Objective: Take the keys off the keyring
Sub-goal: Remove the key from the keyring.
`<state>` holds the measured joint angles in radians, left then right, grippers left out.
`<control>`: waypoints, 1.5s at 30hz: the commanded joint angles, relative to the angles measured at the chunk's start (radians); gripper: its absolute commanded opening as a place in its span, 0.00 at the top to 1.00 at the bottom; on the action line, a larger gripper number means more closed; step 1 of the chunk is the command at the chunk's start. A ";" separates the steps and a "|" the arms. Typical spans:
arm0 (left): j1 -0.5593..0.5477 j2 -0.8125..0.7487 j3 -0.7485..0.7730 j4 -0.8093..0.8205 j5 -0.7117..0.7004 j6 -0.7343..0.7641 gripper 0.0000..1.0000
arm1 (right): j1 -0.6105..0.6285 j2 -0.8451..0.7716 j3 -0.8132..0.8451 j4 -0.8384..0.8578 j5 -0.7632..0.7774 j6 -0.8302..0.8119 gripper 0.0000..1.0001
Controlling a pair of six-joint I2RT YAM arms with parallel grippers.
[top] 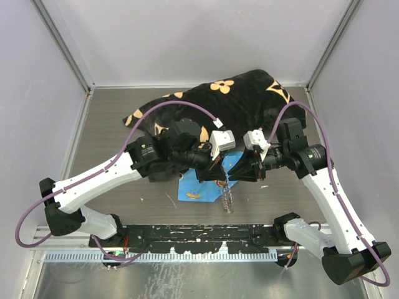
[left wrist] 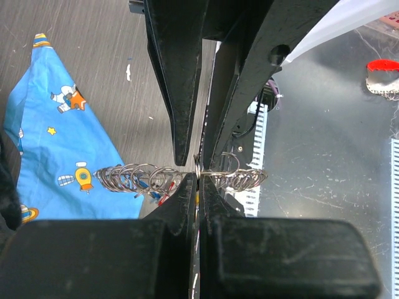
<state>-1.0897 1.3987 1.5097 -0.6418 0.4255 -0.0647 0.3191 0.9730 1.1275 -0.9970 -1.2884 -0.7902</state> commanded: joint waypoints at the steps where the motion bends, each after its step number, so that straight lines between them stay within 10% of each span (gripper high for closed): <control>1: 0.006 -0.008 0.035 0.095 0.039 -0.016 1.00 | 0.007 -0.019 0.002 0.030 -0.036 0.014 0.77; 9: 0.008 -0.010 0.017 0.126 0.039 -0.029 1.00 | 0.009 -0.018 0.019 0.030 -0.032 0.020 0.99; 20: 0.029 -0.246 -0.315 0.542 -0.028 -0.165 0.74 | -0.007 -0.031 0.030 0.055 -0.069 0.083 0.99; 34: 0.029 -0.363 -0.799 1.412 -0.113 -0.443 0.72 | -0.037 -0.051 -0.006 0.060 -0.124 0.057 0.99; 45: -0.022 -0.316 -0.840 1.501 -0.145 -0.428 0.72 | -0.051 -0.064 -0.046 0.141 -0.129 0.152 0.99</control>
<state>-1.0996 1.0737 0.6724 0.7330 0.3122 -0.4870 0.2733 0.9279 1.0767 -0.9302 -1.3640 -0.6926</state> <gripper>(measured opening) 0.281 0.030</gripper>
